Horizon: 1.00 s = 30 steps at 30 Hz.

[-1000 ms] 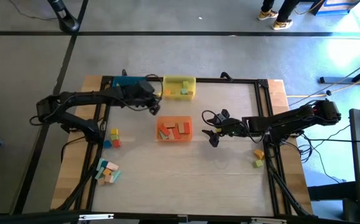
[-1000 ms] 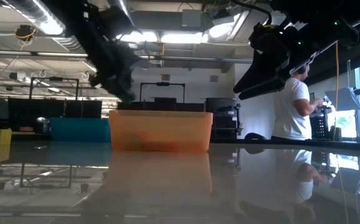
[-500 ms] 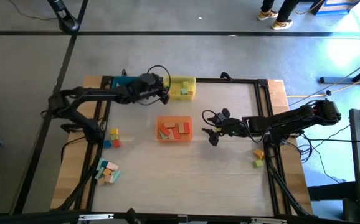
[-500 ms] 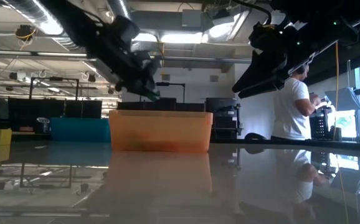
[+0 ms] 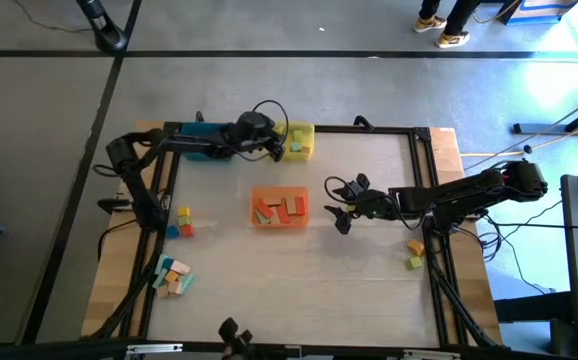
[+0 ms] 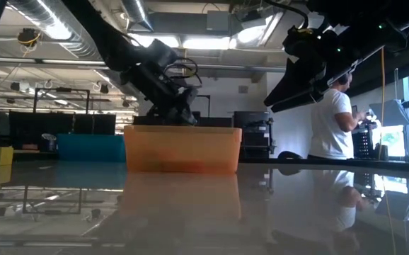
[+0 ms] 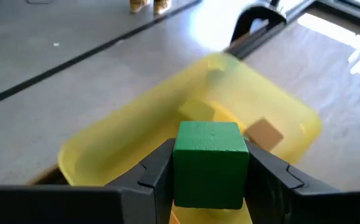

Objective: Sort blocks by size
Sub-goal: Put the green square block into the yellow bin, then put the orange square block into the yellow bin

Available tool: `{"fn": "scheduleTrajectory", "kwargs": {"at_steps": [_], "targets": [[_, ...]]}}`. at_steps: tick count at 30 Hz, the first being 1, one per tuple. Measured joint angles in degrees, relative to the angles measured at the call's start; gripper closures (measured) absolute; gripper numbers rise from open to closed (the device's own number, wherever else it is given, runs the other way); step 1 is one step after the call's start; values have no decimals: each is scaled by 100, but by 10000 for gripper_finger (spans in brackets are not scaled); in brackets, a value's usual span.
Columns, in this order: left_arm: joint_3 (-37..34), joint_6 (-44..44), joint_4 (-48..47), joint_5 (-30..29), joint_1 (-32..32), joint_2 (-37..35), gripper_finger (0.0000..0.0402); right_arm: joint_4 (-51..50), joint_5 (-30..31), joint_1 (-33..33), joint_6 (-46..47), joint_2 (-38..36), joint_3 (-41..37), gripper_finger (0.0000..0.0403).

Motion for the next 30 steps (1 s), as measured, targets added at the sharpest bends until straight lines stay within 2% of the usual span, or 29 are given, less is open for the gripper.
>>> {"fn": "scheduleTrajectory", "kwargs": {"at_steps": [7, 14, 23, 30], "targets": [[2, -11, 7, 35, 99, -11, 260, -2, 0, 0, 2, 0, 0, 127], [2, 292, -22, 420, 61, -13, 255, 0, 0, 0, 4, 0, 0, 127], [83, 286, 74, 420, 97, -16, 153, 0, -2, 0, 4, 0, 0, 127], [182, 200, 220, 422, 89, -22, 137, -5, -2, 0, 4, 0, 0, 127]]}}
